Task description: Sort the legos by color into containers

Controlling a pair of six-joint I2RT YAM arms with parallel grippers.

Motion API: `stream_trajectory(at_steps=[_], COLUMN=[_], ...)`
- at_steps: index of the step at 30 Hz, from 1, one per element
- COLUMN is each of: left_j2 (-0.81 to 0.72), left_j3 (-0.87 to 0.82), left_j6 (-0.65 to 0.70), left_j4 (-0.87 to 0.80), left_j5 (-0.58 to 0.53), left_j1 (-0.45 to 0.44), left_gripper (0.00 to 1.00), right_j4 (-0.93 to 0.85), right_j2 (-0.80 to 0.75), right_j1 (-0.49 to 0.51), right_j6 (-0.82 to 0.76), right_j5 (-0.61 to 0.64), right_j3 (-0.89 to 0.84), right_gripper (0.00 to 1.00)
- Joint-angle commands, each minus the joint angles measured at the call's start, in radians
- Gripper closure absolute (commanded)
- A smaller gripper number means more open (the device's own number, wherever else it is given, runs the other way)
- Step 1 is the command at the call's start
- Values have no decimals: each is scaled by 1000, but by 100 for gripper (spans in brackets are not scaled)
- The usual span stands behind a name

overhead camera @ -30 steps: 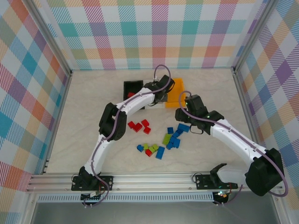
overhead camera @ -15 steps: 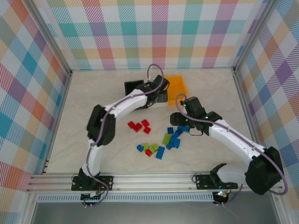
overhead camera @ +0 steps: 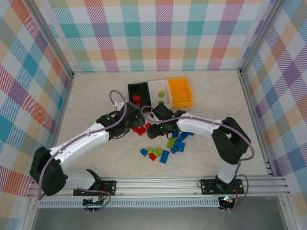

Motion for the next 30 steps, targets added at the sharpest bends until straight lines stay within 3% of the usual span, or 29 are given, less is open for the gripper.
stream_trajectory(at_steps=[1,16,25,30], left_j2=[-84,-164,-162,-158], left_j3=[-93,-203,-204,-198], left_j6=[-82,-120,-109,-103], left_j4=[-69,-83,-77,-82], left_j5=[-39,32,49,51], left_j1=[8,108,120,122], left_gripper=[0,0,0,0], right_j4=[-4,-66,-31,-12], right_j2=[52,205,196,180], right_j1=[4,48,50,51], right_j6=[-31,-55,-44,-48], right_j5=[-18,62,48,55], right_j3=[59,167,146,142], right_gripper=[29,36,51,67])
